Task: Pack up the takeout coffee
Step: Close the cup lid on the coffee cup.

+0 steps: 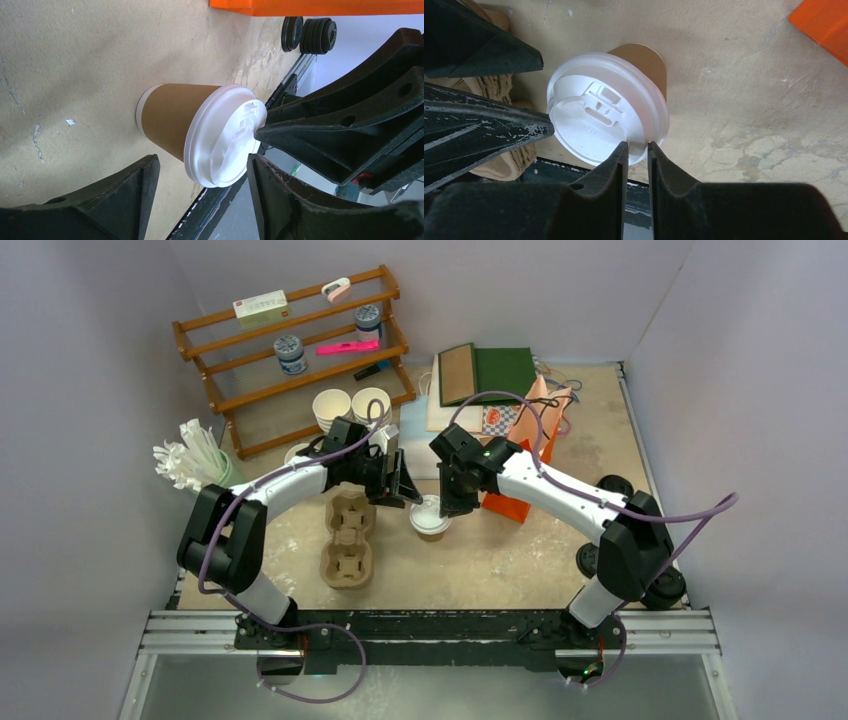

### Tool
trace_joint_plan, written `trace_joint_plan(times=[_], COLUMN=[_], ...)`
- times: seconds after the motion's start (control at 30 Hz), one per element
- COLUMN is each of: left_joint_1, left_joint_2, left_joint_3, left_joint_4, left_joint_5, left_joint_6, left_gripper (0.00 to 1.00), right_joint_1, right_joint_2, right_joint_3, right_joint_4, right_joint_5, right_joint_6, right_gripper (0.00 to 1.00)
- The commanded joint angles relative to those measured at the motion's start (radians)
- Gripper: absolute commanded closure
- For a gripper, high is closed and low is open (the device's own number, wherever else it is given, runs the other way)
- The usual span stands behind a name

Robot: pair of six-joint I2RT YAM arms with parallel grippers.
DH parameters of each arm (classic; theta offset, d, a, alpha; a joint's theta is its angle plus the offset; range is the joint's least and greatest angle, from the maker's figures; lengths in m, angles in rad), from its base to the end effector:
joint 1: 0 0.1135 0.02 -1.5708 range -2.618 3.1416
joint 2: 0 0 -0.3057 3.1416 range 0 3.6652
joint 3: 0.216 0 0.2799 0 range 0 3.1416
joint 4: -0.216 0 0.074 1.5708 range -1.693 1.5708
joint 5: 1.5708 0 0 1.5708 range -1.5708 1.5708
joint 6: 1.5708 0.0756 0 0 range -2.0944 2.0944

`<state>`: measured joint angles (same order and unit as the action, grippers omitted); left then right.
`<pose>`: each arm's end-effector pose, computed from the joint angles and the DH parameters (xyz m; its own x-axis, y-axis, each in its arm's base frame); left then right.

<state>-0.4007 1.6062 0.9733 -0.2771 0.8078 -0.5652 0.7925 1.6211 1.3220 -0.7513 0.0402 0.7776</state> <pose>0.3141 -0.1924 0.2060 -0.9770 0.0119 -0.2127 0.1832 0.5562 -0.8106 0.2750 0.2746 0.2658 -0.9234 0.0619 -0.3788 -0.0697 0.9435 0.3240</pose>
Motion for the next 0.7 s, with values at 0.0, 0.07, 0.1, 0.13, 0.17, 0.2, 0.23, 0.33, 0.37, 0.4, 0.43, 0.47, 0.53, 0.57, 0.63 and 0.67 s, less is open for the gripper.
trace_joint_plan(times=[0.0, 0.07, 0.1, 0.13, 0.17, 0.2, 0.23, 0.33, 0.37, 0.4, 0.43, 0.47, 0.53, 0.57, 0.63, 0.67], left_joint_1=[-0.004, -0.003, -0.003, -0.004, -0.004, -0.003, -0.003, -0.003, -0.003, -0.003, -0.003, -0.003, -0.004, -0.003, -0.003, -0.003], left_joint_2=[0.012, 0.014, 0.015, 0.015, 0.015, 0.017, 0.017, 0.015, 0.014, 0.012, 0.011, 0.011, 0.011, 0.012, 0.011, 0.009], left_joint_3=[0.006, 0.006, 0.007, 0.006, 0.007, 0.007, 0.007, 0.005, 0.003, 0.002, 0.001, 0.0, -0.002, -0.002, -0.003, -0.004], left_joint_4=[0.03, 0.029, 0.029, 0.029, 0.03, 0.03, 0.03, 0.03, 0.03, 0.03, 0.03, 0.03, 0.03, 0.03, 0.031, 0.034], left_joint_5=[0.028, 0.032, 0.032, 0.033, 0.034, 0.038, 0.041, 0.043, 0.044, 0.042, 0.042, 0.045, 0.048, 0.05, 0.052, 0.053], left_joint_6=[0.003, 0.004, 0.004, 0.004, 0.005, 0.005, 0.005, 0.006, 0.006, 0.005, 0.005, 0.005, 0.006, 0.006, 0.003, 0.002], left_gripper=[0.34, 0.35, 0.36, 0.36, 0.37, 0.39, 0.4, 0.45, 0.46, 0.47, 0.48, 0.49, 0.51, 0.51, 0.51, 0.51], right_joint_1=[-0.005, -0.004, -0.005, -0.004, -0.004, -0.005, -0.004, -0.004, -0.005, -0.005, -0.005, -0.005, -0.004, -0.004, -0.004, -0.004], right_joint_2=[-0.024, -0.019, -0.018, -0.018, -0.019, -0.02, -0.019, -0.012, -0.008, -0.005, -0.003, -0.001, 0.0, 0.0, -0.002, -0.004], right_joint_3=[0.043, 0.05, 0.051, 0.049, 0.048, 0.043, 0.04, 0.035, 0.035, 0.036, 0.037, 0.037, 0.038, 0.041, 0.044, 0.047], right_joint_4=[-0.037, -0.04, -0.038, -0.036, -0.032, -0.025, -0.022, -0.015, -0.016, -0.016, -0.016, -0.017, -0.017, -0.016, -0.014, -0.015], right_joint_5=[0.034, 0.03, 0.029, 0.026, 0.021, 0.017, 0.012, 0.0, 0.0, -0.001, -0.001, 0.0, 0.0, 0.0, 0.0, 0.0], right_joint_6=[-0.009, -0.01, -0.011, -0.012, -0.017, -0.019, -0.021, -0.03, -0.033, -0.036, -0.038, -0.039, -0.04, -0.04, -0.043, -0.046], right_gripper=[0.78, 0.79, 0.78, 0.76, 0.73, 0.7, 0.69, 0.65, 0.65, 0.64, 0.64, 0.64, 0.67, 0.69, 0.73, 0.76])
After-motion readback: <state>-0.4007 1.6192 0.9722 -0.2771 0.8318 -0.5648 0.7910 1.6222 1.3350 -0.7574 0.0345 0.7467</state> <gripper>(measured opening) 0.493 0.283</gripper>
